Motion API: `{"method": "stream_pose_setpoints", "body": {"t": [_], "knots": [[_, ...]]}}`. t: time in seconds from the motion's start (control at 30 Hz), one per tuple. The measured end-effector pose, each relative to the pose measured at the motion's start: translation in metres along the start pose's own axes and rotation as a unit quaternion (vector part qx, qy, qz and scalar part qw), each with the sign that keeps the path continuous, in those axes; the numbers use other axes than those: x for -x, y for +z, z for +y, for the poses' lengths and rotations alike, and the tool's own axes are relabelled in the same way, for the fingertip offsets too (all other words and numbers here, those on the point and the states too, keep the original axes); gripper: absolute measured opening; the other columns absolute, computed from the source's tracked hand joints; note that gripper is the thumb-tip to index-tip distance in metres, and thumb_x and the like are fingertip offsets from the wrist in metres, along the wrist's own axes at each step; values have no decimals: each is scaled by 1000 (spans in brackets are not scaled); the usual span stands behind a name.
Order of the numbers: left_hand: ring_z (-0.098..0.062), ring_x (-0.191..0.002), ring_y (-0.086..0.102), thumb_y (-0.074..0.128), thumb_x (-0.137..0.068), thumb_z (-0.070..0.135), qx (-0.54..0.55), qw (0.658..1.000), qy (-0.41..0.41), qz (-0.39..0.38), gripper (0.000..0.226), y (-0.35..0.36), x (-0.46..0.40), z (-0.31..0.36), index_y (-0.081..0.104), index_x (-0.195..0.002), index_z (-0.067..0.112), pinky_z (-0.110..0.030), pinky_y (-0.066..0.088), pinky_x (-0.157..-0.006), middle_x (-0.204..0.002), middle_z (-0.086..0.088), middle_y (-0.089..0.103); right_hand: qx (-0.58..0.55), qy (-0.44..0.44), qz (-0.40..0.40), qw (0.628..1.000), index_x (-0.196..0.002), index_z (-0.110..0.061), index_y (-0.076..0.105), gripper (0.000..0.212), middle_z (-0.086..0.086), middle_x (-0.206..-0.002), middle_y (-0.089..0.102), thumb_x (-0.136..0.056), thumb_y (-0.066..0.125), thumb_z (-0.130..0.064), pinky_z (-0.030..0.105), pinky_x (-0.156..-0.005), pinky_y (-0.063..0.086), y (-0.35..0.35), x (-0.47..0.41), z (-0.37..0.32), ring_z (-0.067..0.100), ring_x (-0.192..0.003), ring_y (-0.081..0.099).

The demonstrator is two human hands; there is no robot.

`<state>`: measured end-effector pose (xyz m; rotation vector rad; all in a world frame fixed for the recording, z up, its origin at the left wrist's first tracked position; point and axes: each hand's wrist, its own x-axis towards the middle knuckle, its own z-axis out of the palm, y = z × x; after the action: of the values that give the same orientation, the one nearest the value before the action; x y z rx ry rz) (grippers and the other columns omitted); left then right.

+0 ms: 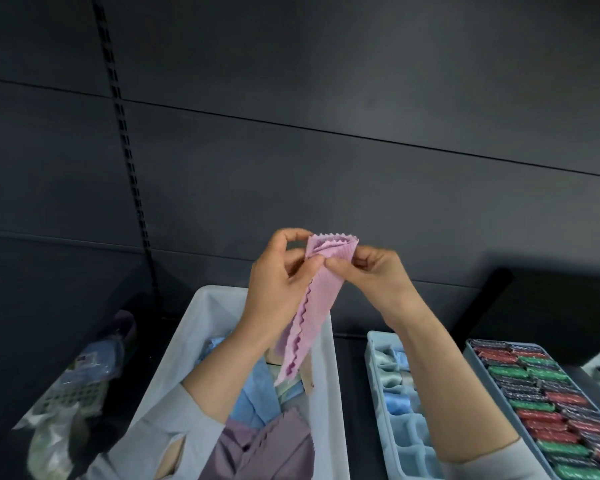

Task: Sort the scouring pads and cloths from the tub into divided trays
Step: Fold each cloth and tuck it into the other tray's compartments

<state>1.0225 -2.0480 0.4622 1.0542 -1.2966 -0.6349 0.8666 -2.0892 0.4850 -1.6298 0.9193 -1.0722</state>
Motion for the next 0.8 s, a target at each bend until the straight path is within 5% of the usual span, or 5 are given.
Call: {"method": "stream_pose_setpoints", "body": {"t": [0.3,0.47,0.57,0.7,0.8], "knots": [[-9,-62,51,79,-78,24,1,986,-135,-100,20,-7,24,-42,64,-75,11,-27,44,-60,-64,-1,61,-54,33,90,994,-97,-3,73,14,4,-85,76,-89,69,-14,20,-64,53,-5,-5,-4,10,-72,69],[-15,-87,67,82,-74,28,58,982,-173,-39,33,-6,22,-47,72,-99,9,-32,53,-82,-95,-10,73,-30,212,12,977,-103,-3,70,50,13,-96,75,-89,62,-50,34,-77,59,3,11,23,25,-89,73],[-17,-99,69,82,-62,50,53,974,-215,-38,66,-8,21,-52,69,-115,12,-34,56,-89,-106,-2,73,-80,238,-22,968,-105,-1,71,34,15,-100,74,-91,65,-31,29,-75,57,8,25,41,23,-88,72],[-2,-68,62,72,-87,21,74,964,-252,-40,13,-6,24,-56,71,-99,15,-18,48,-60,-79,8,68,-81,205,-3,975,-107,-1,71,20,18,-105,73,-92,65,-14,36,-84,57,7,30,50,25,-93,69],[-14,-75,64,67,-91,27,123,951,-278,-49,17,-5,22,-51,71,-103,16,-31,55,-73,-83,2,69,-55,146,-2,988,-104,-4,73,16,20,-103,72,-89,68,-7,42,-89,54,4,33,45,24,-89,67]]}}
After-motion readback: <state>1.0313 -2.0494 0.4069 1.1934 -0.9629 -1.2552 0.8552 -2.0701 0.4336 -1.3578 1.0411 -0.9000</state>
